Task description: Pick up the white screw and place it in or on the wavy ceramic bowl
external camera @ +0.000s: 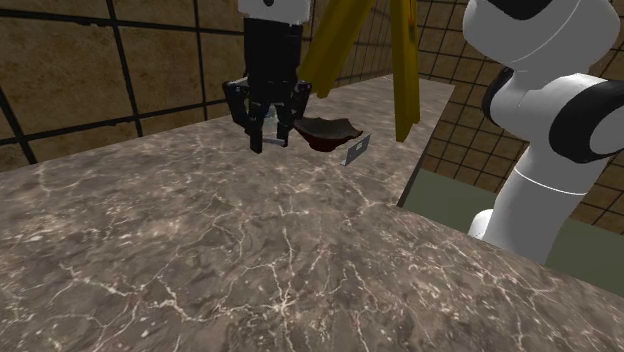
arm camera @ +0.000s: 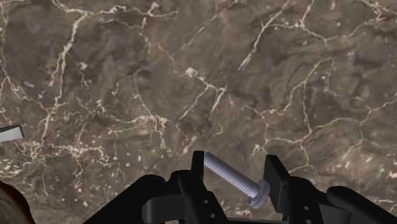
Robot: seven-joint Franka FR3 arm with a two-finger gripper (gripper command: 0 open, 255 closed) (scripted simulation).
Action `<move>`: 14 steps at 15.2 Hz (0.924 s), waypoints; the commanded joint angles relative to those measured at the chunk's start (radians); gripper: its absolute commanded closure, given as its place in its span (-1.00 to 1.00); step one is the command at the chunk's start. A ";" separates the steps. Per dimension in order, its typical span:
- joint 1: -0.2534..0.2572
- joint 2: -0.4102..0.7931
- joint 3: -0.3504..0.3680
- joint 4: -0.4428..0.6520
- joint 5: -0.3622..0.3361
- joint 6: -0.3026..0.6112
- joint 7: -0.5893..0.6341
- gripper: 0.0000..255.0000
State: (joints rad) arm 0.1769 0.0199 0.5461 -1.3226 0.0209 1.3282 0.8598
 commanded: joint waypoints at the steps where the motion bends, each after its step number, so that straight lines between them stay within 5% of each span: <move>1: 0.006 0.024 0.006 0.059 -0.013 -0.038 0.009 1.00; 7: 0.038 0.103 0.024 0.233 -0.058 -0.144 0.040 1.00; 14: -0.105 -0.039 -0.085 0.078 0.018 -0.118 -0.181 1.00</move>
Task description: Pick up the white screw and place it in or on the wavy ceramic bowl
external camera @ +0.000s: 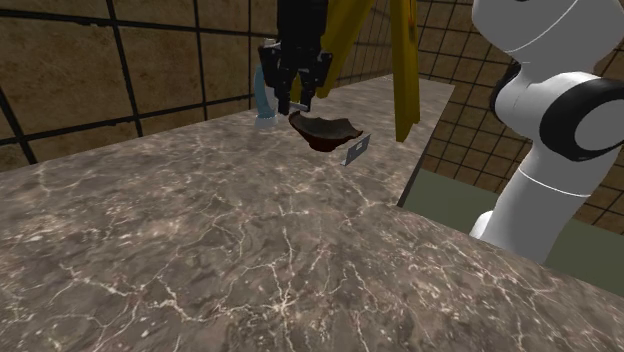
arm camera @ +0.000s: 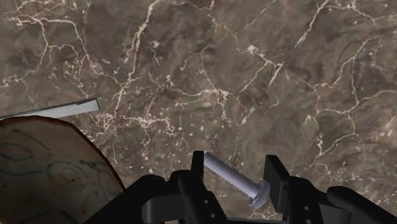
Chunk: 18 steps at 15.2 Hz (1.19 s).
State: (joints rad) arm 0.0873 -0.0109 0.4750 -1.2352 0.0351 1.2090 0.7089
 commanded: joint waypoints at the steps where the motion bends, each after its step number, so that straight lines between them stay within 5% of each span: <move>1: -0.030 -0.021 -0.031 -0.023 0.009 0.003 -0.060 1.00; 15: -0.200 -0.047 -0.235 -0.048 0.000 -0.009 -0.438 1.00; 18: -0.203 -0.080 -0.240 -0.133 0.007 0.044 -0.445 1.00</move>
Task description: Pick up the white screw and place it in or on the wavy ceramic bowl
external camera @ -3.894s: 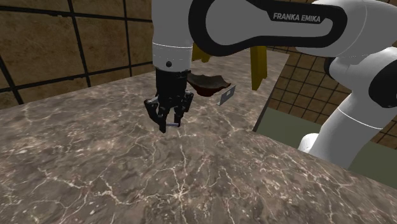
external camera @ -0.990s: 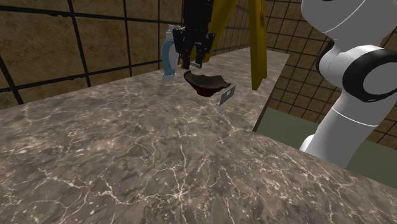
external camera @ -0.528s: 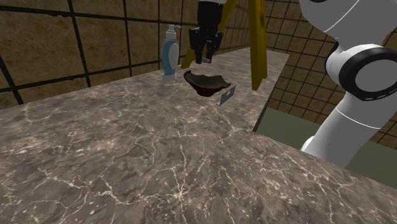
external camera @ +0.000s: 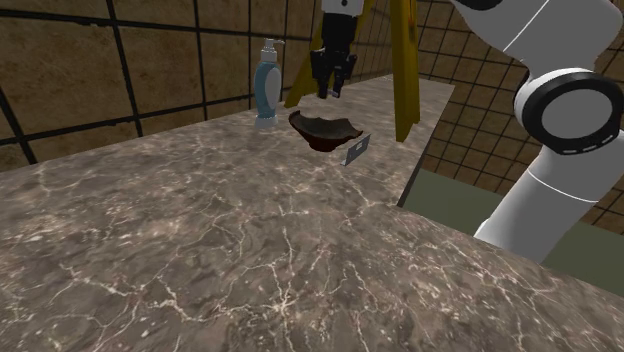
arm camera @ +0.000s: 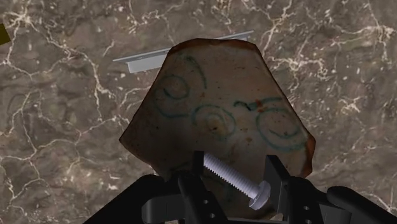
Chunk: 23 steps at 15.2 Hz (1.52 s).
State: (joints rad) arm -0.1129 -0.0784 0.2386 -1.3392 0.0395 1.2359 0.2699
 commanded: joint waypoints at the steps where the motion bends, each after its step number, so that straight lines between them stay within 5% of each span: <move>1: -0.003 -0.023 -0.004 -0.055 0.005 0.033 -0.008 1.00; 11: -0.005 -0.098 -0.012 -0.280 0.019 0.184 -0.025 1.00; 18: -0.005 -0.098 -0.012 -0.280 0.019 0.184 -0.025 1.00; 19: -0.005 -0.098 -0.012 -0.280 0.019 0.184 -0.025 -1.00; 23: -0.005 -0.098 -0.012 -0.280 0.019 0.184 -0.025 -1.00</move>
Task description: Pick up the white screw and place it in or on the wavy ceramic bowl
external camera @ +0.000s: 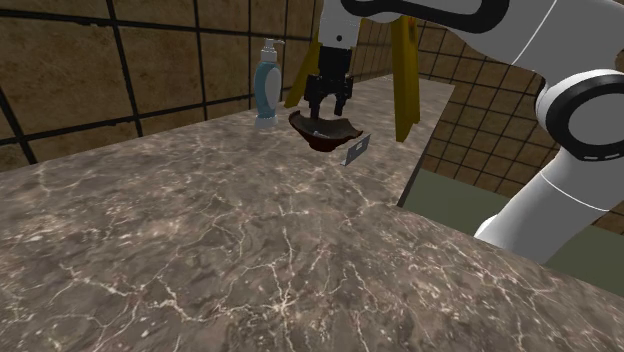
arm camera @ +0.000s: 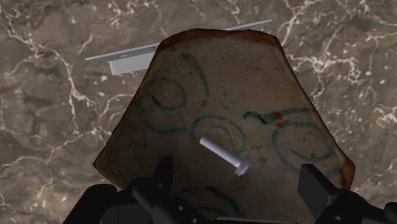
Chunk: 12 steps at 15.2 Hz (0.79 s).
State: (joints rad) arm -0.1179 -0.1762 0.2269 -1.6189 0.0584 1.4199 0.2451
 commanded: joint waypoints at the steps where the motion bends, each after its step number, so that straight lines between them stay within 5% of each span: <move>1: 0.000 0.000 0.000 0.000 0.000 0.000 0.000 -1.00; 5: 0.001 0.077 0.007 0.221 -0.015 -0.146 0.015 -1.00; 12: 0.001 0.077 0.007 0.221 -0.015 -0.146 0.015 -1.00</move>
State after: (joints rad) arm -0.1166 -0.0999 0.2335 -1.3987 0.0435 1.2746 0.2597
